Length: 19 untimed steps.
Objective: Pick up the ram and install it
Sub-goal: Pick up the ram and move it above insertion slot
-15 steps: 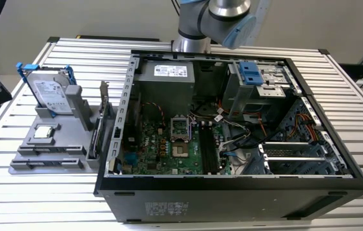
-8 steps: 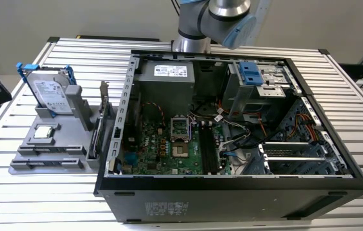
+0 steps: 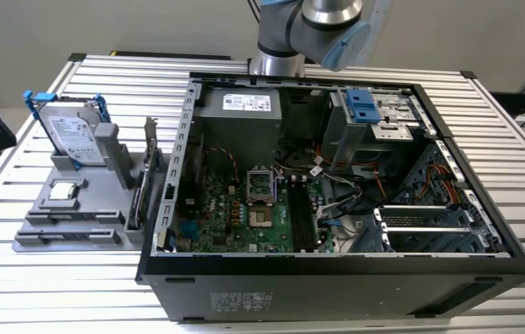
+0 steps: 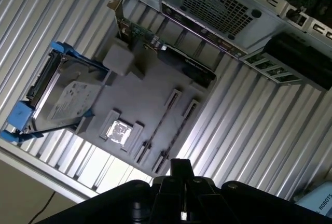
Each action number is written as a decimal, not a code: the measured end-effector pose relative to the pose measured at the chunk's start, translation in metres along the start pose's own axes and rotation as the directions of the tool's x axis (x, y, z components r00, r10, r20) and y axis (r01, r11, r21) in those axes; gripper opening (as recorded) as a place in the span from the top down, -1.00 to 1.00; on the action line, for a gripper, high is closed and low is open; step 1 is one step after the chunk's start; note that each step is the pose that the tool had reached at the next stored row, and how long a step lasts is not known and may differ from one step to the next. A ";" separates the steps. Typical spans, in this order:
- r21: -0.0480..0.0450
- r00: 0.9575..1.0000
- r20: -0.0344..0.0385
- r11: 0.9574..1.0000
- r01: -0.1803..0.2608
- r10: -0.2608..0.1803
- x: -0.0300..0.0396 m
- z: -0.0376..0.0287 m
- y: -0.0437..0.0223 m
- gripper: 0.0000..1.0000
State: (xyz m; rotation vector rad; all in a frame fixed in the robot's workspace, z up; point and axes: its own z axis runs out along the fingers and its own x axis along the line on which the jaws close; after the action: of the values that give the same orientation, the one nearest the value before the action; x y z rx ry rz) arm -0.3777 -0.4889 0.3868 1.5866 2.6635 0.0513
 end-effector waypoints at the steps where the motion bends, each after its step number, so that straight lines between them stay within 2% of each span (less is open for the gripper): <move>1: 0.000 1.000 0.000 1.000 -0.009 0.009 0.0000 0.0000 0.0000 1.00; 10: 0.003 0.996 0.004 0.996 -0.085 0.085 0.0001 -0.0001 -0.0002 1.00; 19: 0.005 0.988 0.007 0.988 -0.155 0.155 0.0002 0.0000 -0.0004 1.00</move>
State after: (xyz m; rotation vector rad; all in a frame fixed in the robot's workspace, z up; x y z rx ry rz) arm -0.3781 -0.4889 0.3868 1.7891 2.5321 0.0439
